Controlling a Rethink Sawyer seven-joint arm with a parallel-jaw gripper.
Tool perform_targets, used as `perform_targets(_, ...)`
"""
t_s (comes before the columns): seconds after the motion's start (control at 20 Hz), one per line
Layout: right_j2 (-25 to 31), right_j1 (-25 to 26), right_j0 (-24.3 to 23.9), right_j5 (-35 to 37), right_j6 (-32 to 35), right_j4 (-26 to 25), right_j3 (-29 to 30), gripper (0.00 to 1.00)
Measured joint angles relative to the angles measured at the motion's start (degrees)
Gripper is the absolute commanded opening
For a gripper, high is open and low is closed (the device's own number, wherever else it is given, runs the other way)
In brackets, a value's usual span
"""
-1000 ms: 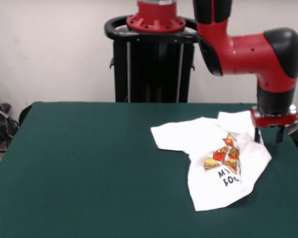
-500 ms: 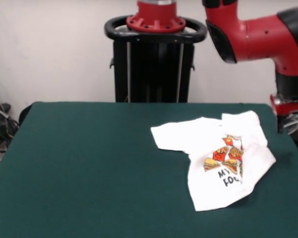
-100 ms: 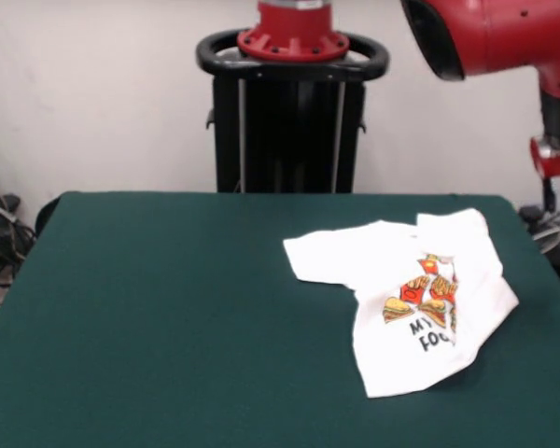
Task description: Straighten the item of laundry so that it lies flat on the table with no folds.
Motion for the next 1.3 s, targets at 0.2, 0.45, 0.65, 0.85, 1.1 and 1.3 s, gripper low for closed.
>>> perform_targets(0.2,-4.96,-2.58,2.81,4.28,0.0,-1.6,-0.75,1.0)
perform_targets(0.45,-12.97,-3.88,6.84,7.05,0.0,-6.14,-1.89,1.0)
perform_targets(0.65,-17.45,-4.45,7.48,7.11,0.0,-9.19,-1.93,1.0)
perform_targets(0.85,-20.72,-3.74,6.24,5.53,0.0,-10.98,-1.9,1.0)
perform_targets(1.1,-21.47,-1.19,4.08,-1.47,0.0,-11.38,-1.89,1.0)
perform_targets(1.3,-21.39,2.69,1.31,-11.58,0.0,-12.45,-1.88,1.0)
